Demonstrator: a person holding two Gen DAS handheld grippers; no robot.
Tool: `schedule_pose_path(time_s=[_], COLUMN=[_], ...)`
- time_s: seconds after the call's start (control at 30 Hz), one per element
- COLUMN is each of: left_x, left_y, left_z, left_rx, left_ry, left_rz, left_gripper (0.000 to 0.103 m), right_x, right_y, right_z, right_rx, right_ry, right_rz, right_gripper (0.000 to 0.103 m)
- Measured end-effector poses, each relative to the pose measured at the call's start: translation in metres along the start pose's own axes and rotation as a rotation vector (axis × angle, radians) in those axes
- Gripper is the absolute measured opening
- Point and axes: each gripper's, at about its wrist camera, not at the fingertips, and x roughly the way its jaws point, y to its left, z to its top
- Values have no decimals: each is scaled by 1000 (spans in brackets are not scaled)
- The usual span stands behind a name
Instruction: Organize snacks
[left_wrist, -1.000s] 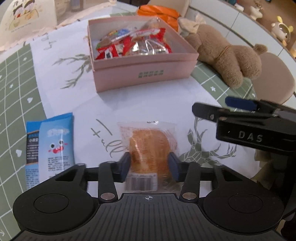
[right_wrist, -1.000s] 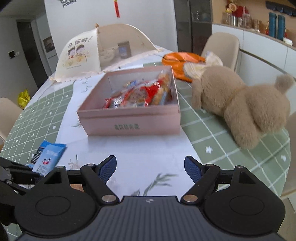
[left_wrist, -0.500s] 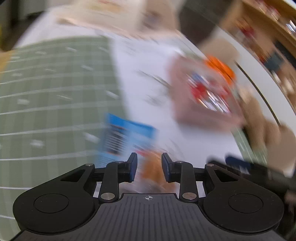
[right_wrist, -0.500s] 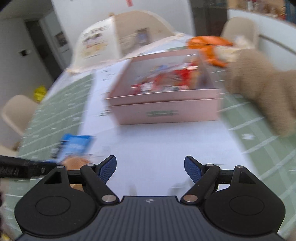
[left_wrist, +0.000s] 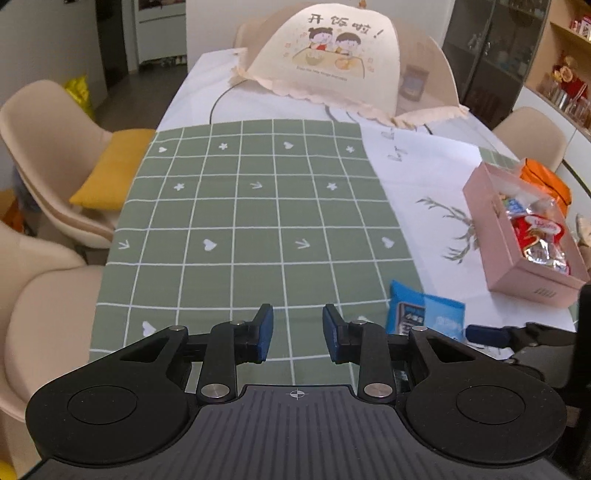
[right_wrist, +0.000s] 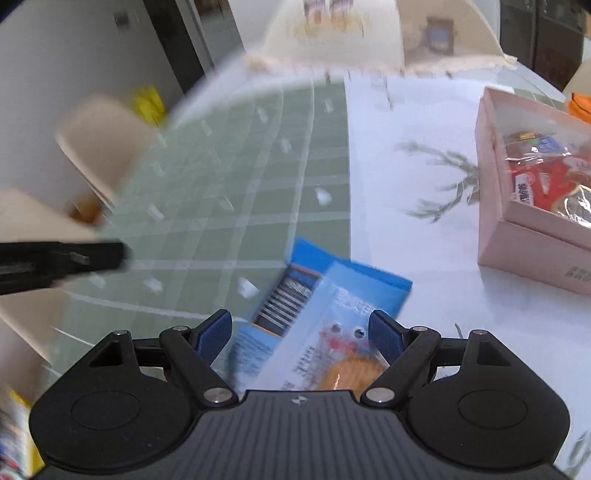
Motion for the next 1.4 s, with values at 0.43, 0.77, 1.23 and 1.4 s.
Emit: schedule_pose_path(time_s=[0.43,0.77,1.23,1.4], left_x=[20,12,8,12], left_y=[30,39,9,19], left_z=[8,13,-20,-34], left_rx=[-4,-7,29,4], left_ry=[-12,-34,58,100], left_rz=[-4,-18,-153,-130], left_gripper=[33,33,33,33], right_x=[19,-24,-29,0], right_y=[49,21,-101,-76], right_z=[4,40,24,31], right_rx=[-125,-120,353,329], right_ry=[28,-116,6,43], right_rz=[-60,54,117,99], right_gripper=[101,3,79,88])
